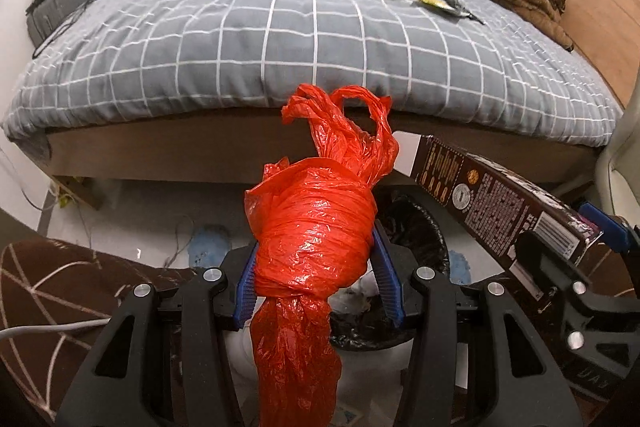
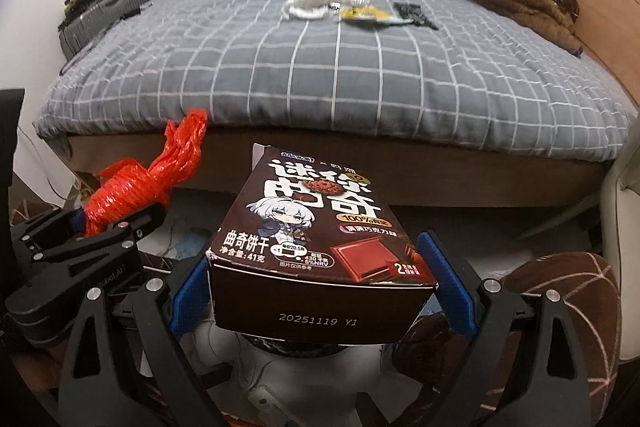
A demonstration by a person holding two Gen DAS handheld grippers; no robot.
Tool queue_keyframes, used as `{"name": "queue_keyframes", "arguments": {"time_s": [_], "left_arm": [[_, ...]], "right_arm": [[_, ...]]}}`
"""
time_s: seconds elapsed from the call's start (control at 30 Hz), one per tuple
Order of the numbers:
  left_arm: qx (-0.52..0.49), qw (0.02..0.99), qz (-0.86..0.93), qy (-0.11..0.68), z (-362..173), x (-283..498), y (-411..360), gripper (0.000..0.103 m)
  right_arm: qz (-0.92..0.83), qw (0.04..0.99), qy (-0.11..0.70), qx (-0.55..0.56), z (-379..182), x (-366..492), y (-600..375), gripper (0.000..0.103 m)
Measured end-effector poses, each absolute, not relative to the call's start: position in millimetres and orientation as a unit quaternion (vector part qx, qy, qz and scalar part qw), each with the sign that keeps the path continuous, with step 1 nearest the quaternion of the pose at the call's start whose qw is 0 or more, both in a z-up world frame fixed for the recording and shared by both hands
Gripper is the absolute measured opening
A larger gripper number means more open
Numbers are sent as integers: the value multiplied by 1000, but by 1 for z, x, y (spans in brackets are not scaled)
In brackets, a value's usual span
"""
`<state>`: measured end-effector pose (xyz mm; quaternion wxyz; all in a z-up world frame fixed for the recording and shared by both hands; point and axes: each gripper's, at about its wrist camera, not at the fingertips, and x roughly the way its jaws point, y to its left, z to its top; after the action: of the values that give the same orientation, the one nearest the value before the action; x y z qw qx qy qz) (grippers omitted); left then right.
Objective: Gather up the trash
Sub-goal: 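Open the right tool to drop the brown box while the left tool drops the red bag into the bin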
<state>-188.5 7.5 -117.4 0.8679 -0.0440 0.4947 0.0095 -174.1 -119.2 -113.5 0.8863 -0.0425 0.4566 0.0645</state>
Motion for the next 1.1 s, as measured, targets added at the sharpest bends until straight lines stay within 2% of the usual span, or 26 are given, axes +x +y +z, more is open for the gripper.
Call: {"name": "queue_keyframes", "arguments": {"time_s": [0.63,1.1], "left_arm": [[-62,833,30,549,-177,-154,36,49],[-60,826,39,559,-187,-148,34,49]], "right_arm": [[79,837,538,-55,-190,-122,-99,91],[64,838,539,-59,-200,-112,-101,95]]}}
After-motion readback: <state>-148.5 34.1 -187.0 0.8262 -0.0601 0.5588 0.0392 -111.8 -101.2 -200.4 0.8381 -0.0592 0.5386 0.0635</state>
